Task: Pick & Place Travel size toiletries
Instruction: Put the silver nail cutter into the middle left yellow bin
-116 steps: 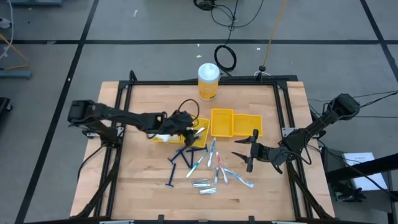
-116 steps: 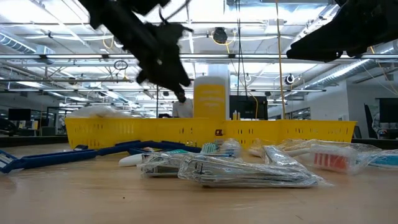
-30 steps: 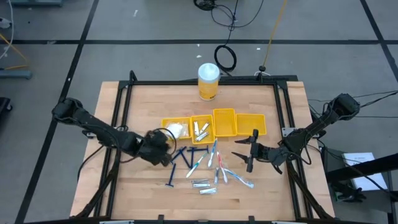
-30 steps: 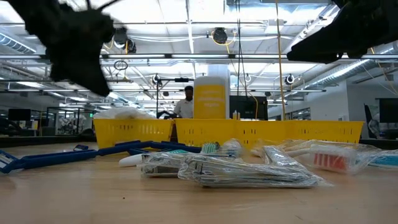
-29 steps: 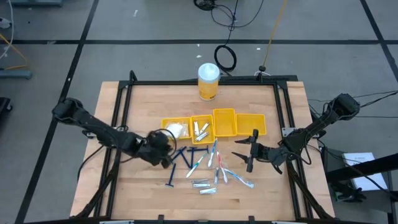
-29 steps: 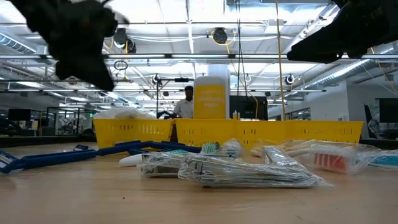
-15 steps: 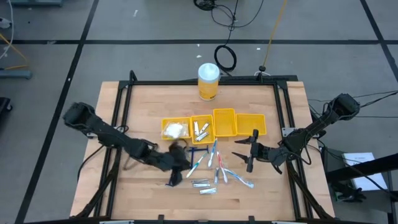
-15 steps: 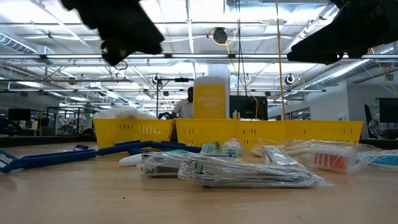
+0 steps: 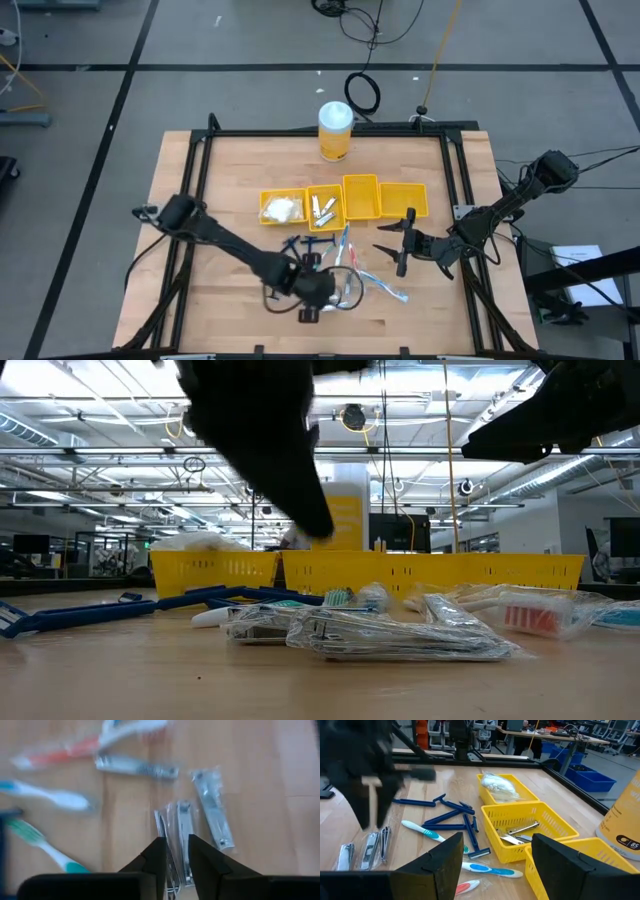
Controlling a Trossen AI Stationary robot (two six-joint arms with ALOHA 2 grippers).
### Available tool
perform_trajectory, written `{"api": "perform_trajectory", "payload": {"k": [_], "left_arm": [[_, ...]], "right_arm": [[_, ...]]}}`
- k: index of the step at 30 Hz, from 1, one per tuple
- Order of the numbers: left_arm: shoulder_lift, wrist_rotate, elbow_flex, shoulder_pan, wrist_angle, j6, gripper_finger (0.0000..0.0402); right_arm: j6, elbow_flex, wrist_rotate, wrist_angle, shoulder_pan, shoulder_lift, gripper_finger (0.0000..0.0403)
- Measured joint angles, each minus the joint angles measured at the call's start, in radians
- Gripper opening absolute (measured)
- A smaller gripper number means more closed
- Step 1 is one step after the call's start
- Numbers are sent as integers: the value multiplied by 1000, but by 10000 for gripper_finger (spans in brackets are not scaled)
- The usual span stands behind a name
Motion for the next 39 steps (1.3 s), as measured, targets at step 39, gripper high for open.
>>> {"api": "perform_trajectory", "payload": {"k": [39], "left_arm": [[40,-26,-80,37,-43,-104,180]], "right_arm": [[0,0,0,0,0,0,221]]}}
